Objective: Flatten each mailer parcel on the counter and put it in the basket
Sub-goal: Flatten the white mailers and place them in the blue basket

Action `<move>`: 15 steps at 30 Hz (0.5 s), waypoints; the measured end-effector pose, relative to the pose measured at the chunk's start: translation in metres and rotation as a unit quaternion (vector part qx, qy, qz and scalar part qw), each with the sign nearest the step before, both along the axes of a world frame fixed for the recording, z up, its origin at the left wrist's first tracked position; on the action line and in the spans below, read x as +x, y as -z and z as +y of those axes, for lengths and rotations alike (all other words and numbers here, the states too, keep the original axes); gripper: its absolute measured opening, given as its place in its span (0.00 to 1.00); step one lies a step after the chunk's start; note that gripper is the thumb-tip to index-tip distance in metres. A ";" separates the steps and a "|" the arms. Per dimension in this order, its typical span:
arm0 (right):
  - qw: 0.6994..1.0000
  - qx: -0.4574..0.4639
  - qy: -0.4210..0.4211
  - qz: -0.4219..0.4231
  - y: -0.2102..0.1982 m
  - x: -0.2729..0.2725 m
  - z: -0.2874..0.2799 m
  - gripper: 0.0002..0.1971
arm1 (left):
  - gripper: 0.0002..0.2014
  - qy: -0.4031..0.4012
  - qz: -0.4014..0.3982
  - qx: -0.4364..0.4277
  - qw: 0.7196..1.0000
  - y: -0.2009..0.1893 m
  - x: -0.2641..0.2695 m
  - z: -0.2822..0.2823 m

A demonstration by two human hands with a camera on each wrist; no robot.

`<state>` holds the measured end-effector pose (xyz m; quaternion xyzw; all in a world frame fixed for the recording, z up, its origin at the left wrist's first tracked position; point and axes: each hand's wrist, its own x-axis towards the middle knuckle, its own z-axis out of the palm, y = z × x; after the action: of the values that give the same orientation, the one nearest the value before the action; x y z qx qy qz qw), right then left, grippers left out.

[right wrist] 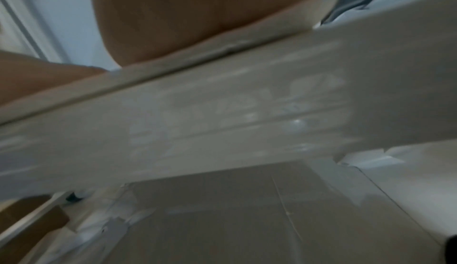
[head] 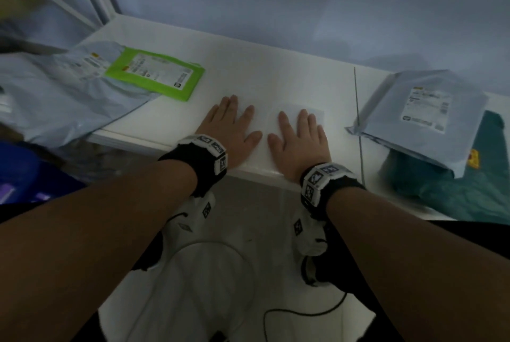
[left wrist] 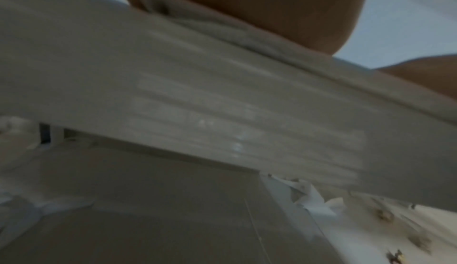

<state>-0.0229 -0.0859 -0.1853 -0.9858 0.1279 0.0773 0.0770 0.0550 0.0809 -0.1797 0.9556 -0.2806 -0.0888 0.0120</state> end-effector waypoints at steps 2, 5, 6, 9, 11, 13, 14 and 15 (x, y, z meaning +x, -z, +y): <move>1.000 -0.004 0.003 -0.002 0.002 0.000 0.001 0.35 | 0.36 -0.005 0.007 0.003 1.000 0.002 0.001 0.000; 1.000 -0.001 0.011 -0.004 0.002 0.001 0.003 0.35 | 0.36 -0.011 0.020 0.009 1.000 0.001 0.002 -0.003; 1.000 0.004 0.010 0.003 0.001 0.001 0.002 0.35 | 0.36 -0.009 0.026 0.008 1.000 -0.001 0.002 -0.003; 1.000 0.015 -0.011 0.021 -0.005 -0.001 -0.006 0.35 | 0.37 -0.001 0.029 0.006 1.000 -0.003 0.004 0.000; 1.000 0.015 -0.018 0.012 -0.004 -0.005 -0.010 0.35 | 0.37 0.006 0.025 0.004 1.000 -0.001 0.005 0.002; 1.000 0.009 -0.006 -0.001 -0.001 -0.008 -0.009 0.35 | 0.37 0.008 0.020 0.010 1.000 0.002 0.005 0.003; 1.000 0.008 0.000 -0.002 0.000 -0.009 -0.008 0.35 | 0.37 0.008 0.021 0.012 1.000 0.003 0.006 0.003; 1.000 0.008 0.003 -0.001 0.001 -0.009 -0.007 0.35 | 0.37 0.007 0.023 0.013 1.000 0.004 0.006 0.002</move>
<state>-0.0318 -0.0932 -0.1864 -0.9848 0.1297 0.0773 0.0853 0.0615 0.0830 -0.1835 0.9514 -0.2857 -0.1149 0.0052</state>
